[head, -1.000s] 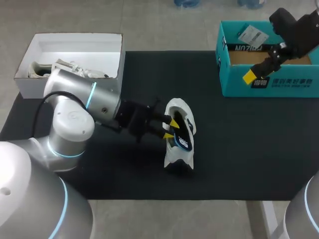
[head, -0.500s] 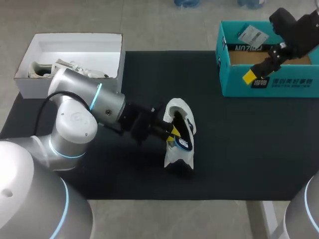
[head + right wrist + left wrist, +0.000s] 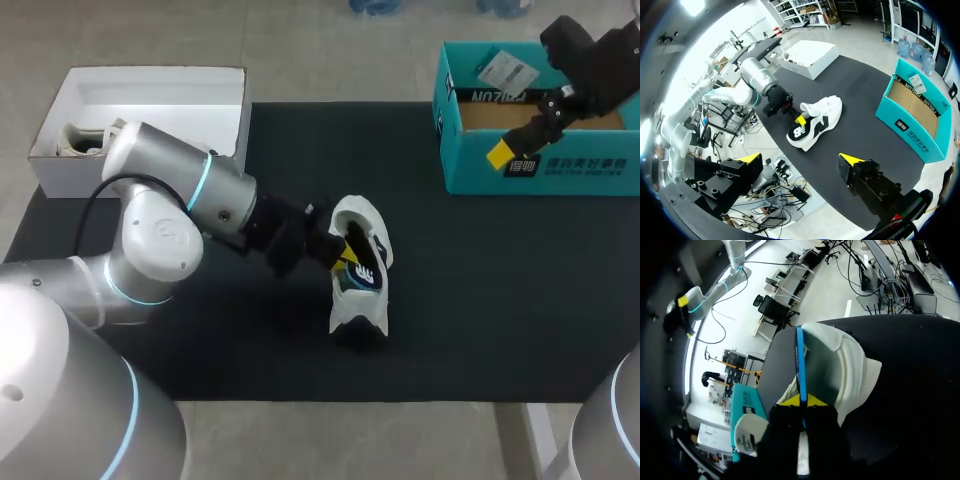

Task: Take the shoe out of the shoebox, open the shoe tongue, remove and reinsert the insole, then place the shoe into the shoebox

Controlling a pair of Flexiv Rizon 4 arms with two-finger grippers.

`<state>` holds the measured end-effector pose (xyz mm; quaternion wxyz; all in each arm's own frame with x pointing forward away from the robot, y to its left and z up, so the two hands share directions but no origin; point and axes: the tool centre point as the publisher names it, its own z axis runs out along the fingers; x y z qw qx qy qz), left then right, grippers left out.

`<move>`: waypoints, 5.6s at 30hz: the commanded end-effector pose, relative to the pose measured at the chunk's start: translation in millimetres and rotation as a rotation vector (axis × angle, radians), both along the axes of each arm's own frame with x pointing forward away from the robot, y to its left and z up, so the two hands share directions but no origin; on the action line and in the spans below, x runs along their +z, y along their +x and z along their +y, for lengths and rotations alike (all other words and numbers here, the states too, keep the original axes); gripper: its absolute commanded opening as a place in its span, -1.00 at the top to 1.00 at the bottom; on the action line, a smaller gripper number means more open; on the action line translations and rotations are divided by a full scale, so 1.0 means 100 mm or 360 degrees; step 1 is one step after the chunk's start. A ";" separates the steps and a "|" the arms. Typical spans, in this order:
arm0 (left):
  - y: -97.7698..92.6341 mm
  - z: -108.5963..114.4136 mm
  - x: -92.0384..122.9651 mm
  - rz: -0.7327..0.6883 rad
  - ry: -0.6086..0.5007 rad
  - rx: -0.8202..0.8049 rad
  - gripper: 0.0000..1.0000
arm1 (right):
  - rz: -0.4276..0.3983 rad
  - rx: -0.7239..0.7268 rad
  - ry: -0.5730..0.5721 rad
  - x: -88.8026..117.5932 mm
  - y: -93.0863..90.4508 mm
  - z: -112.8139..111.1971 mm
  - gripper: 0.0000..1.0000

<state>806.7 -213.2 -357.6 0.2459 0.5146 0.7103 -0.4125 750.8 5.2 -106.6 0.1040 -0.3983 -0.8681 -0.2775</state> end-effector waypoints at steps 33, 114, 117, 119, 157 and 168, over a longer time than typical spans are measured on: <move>-0.28 0.01 0.16 0.0071 -0.0103 -0.0044 0.19 | 0.0005 0.0002 -0.0003 0.00 0.02 0.01 -1.00; -0.35 0.00 0.47 -0.0455 0.0971 -0.0582 -1.00 | -0.0008 -0.0035 -0.0051 0.11 -0.22 -0.36 -1.00; -0.36 -0.01 0.42 -0.0440 0.0960 -0.0556 0.86 | -0.0008 -0.0035 -0.0051 0.11 -0.22 -0.36 -1.00; -0.36 -0.01 0.39 -0.0418 0.0956 -0.0561 1.00 | -0.0008 -0.0035 -0.0051 0.11 -0.22 -0.36 -1.00; -0.26 -0.10 -0.52 -0.0494 0.1211 -0.0626 1.00 | -0.0008 -0.0035 -0.0051 0.11 -0.22 -0.36 -1.00; -0.04 -0.21 0.00 -0.0676 0.1141 -0.0545 1.00 | -0.0008 -0.0035 -0.0051 0.11 -0.22 -0.36 -1.00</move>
